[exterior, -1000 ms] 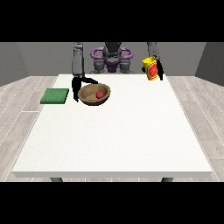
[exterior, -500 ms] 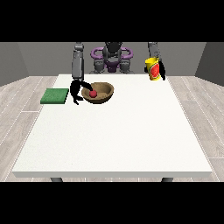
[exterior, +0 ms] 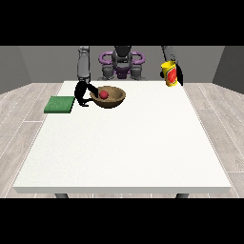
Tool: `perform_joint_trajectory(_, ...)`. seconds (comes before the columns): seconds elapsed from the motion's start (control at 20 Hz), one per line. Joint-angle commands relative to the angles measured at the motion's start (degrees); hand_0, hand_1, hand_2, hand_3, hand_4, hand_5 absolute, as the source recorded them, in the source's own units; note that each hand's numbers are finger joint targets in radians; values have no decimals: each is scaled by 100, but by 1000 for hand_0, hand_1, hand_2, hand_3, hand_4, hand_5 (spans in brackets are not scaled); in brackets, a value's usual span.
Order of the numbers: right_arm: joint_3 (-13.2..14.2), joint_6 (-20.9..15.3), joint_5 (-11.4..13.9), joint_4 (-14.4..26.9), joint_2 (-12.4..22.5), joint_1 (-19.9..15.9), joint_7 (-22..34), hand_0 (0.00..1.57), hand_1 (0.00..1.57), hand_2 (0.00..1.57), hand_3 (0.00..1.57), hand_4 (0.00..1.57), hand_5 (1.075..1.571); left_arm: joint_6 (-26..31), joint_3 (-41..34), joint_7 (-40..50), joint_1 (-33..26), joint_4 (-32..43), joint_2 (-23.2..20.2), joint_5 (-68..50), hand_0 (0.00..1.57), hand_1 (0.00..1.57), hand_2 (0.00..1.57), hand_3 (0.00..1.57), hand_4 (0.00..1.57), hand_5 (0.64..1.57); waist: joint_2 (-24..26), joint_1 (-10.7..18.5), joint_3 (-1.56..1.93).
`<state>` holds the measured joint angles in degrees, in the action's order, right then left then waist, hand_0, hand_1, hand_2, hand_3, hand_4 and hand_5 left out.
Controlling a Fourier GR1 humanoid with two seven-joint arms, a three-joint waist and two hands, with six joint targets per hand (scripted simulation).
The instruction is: Pick the cup and pour the ball into the bowl, then pick the bowl and place it on the pad
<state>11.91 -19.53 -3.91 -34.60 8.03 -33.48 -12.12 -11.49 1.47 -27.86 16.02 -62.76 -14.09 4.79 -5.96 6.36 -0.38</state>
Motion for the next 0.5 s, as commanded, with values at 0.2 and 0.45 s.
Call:
perform_joint_trajectory(0.2,-878,-104,652,-567,87,-478,2031,1571,1571,1571,619,875,1501,147,-614,-503,-369,1177,-245,-202,0,0,0,0,976,1403,940,-818,30)
perform_joint_trajectory(0.45,-493,669,509,-546,1209,-187,1837,1571,1571,1571,332,918,1541,-97,-345,-409,-451,818,38,65,0,0,0,0,986,1398,635,-633,37)
